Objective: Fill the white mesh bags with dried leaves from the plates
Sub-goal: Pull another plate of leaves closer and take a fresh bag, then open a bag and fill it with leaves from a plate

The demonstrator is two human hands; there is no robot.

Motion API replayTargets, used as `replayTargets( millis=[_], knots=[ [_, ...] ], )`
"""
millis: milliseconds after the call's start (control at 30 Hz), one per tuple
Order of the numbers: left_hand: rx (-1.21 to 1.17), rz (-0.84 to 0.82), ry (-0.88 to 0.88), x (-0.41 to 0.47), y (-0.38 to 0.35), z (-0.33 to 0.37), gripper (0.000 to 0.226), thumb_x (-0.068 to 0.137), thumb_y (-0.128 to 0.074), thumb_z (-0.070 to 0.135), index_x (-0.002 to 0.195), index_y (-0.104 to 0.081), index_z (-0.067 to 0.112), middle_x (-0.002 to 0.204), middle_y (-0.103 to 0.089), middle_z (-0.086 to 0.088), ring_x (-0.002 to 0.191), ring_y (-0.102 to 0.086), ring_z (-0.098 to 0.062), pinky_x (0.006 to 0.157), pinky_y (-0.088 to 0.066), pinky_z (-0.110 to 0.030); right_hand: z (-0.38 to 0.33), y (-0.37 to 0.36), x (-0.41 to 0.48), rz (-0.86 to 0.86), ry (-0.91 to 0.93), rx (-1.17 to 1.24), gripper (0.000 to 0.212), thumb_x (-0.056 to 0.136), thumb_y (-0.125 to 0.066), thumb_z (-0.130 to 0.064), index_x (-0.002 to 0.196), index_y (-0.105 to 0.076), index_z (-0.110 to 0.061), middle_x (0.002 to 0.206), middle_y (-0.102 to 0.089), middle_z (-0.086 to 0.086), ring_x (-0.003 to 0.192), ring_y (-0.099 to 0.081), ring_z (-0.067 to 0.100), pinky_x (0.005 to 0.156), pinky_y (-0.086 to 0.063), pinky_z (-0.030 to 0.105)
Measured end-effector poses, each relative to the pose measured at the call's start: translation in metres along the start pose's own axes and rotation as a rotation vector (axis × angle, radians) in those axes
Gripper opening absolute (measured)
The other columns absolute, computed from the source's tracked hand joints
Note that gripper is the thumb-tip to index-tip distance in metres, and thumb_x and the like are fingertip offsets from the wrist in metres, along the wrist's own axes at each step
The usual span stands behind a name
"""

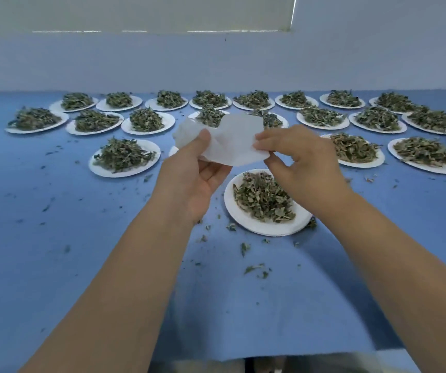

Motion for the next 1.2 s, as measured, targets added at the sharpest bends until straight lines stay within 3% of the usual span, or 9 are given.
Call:
replayTargets(
  millis=[100, 233, 333, 433, 567, 667, 800, 1067, 1200],
  knots=[
    [0.008, 0.068, -0.013, -0.003, 0.022, 0.009, 0.015, 0.093, -0.071, 0.021, 0.101, -0.064, 0.010, 0.085, -0.078, -0.008, 0.077, -0.077, -0.022, 0.062, -0.061, -0.033, -0.013, -0.014, 0.004, -0.048, -0.002, 0.044, 0.021, 0.087, -0.071, -0.001, 0.104, -0.078, -0.013, 0.114, -0.074, -0.003, 0.098, -0.070, 0.019, 0.078, -0.046, 0.014],
    [0.056, 0.149, -0.081, -0.002, 0.047, 0.018, 0.018, 0.094, -0.070, 0.018, 0.110, -0.064, 0.012, 0.103, -0.075, -0.009, 0.087, -0.076, -0.022, 0.066, -0.062, -0.037, -0.031, -0.031, 0.000, -0.151, 0.076, -0.038, 0.023, 0.089, -0.068, -0.005, 0.108, -0.075, -0.015, 0.096, -0.078, -0.001, 0.076, -0.070, 0.020, 0.070, -0.060, 0.039],
    [-0.006, 0.242, -0.119, -0.003, 0.062, 0.025, 0.012, 0.096, -0.066, 0.013, 0.107, -0.065, 0.009, 0.102, -0.074, -0.011, 0.085, -0.075, -0.023, 0.067, -0.062, -0.036, -0.040, -0.033, 0.001, -0.158, 0.068, -0.068, 0.024, 0.092, -0.063, -0.008, 0.112, -0.072, -0.016, 0.082, -0.075, 0.000, 0.061, -0.062, 0.020, 0.058, -0.056, 0.038],
    [-0.006, 0.271, -0.206, -0.007, 0.070, 0.037, 0.008, 0.099, -0.061, 0.014, 0.093, -0.067, 0.015, 0.088, -0.077, -0.005, 0.078, -0.076, -0.019, 0.069, -0.062, -0.039, -0.046, -0.039, 0.006, -0.310, 0.044, -0.100, 0.029, 0.092, -0.060, -0.008, 0.114, -0.071, -0.024, 0.094, -0.077, -0.001, 0.072, -0.067, 0.023, 0.068, -0.057, 0.038],
    [0.728, 0.351, -0.689, -0.025, 0.069, 0.075, 0.045, 0.095, -0.065, 0.034, 0.052, -0.051, 0.034, 0.050, -0.041, 0.014, 0.049, -0.040, -0.009, 0.054, -0.038, -0.025, -0.059, -0.046, 0.010, -0.388, 0.008, -0.080, 0.038, 0.095, -0.054, -0.009, 0.121, -0.068, -0.032, 0.104, -0.074, -0.012, 0.086, -0.066, 0.006, 0.079, -0.054, 0.031],
    [1.139, 0.326, -0.911, -0.038, 0.052, 0.092, 0.021, 0.091, -0.063, 0.048, 0.091, -0.079, 0.035, 0.076, -0.070, 0.015, 0.074, -0.066, -0.007, 0.072, -0.055, -0.030, -0.076, -0.039, 0.018, -0.121, -0.076, 0.246, 0.031, 0.090, -0.059, -0.004, 0.109, -0.074, -0.024, 0.090, -0.065, -0.026, 0.080, -0.061, -0.008, 0.072, -0.042, 0.005],
    [1.568, 0.236, -1.089, -0.045, 0.027, 0.088, 0.025, 0.090, -0.052, 0.026, 0.072, -0.064, 0.013, 0.064, -0.057, -0.001, 0.063, -0.053, -0.025, 0.055, -0.044, -0.037, -0.102, -0.050, 0.025, -0.114, 0.045, 0.346, 0.031, 0.088, -0.062, -0.001, 0.110, -0.073, -0.021, 0.112, -0.070, -0.012, 0.084, -0.065, 0.010, 0.070, -0.039, 0.008],
    [1.548, 0.141, -0.915, -0.035, 0.035, 0.060, 0.009, 0.078, -0.064, 0.022, 0.086, -0.067, 0.023, 0.084, -0.067, 0.005, 0.080, -0.060, -0.020, 0.067, -0.051, -0.043, -0.080, -0.060, 0.011, -0.216, -0.108, 0.312, 0.010, 0.089, -0.069, -0.014, 0.091, -0.072, -0.024, 0.083, -0.065, -0.023, 0.069, -0.059, -0.002, 0.063, -0.037, 0.003],
    [1.467, -0.003, -0.620, -0.018, 0.049, 0.039, 0.033, 0.078, -0.069, 0.025, 0.099, -0.044, 0.031, 0.084, -0.056, 0.007, 0.073, -0.055, -0.015, 0.054, -0.043, -0.034, -0.070, -0.059, 0.003, -0.391, -0.249, 0.466, 0.015, 0.090, -0.060, -0.011, 0.090, -0.059, -0.026, 0.087, -0.072, -0.010, 0.075, -0.068, 0.009, 0.061, -0.054, 0.030]
  ],
)
Point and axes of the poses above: each hand's wrist, its own x-axis towards the middle knuckle, its own y-axis out of the back of the hand, z = x × y, the point moved 5 cm from there along x, towards the middle knuckle
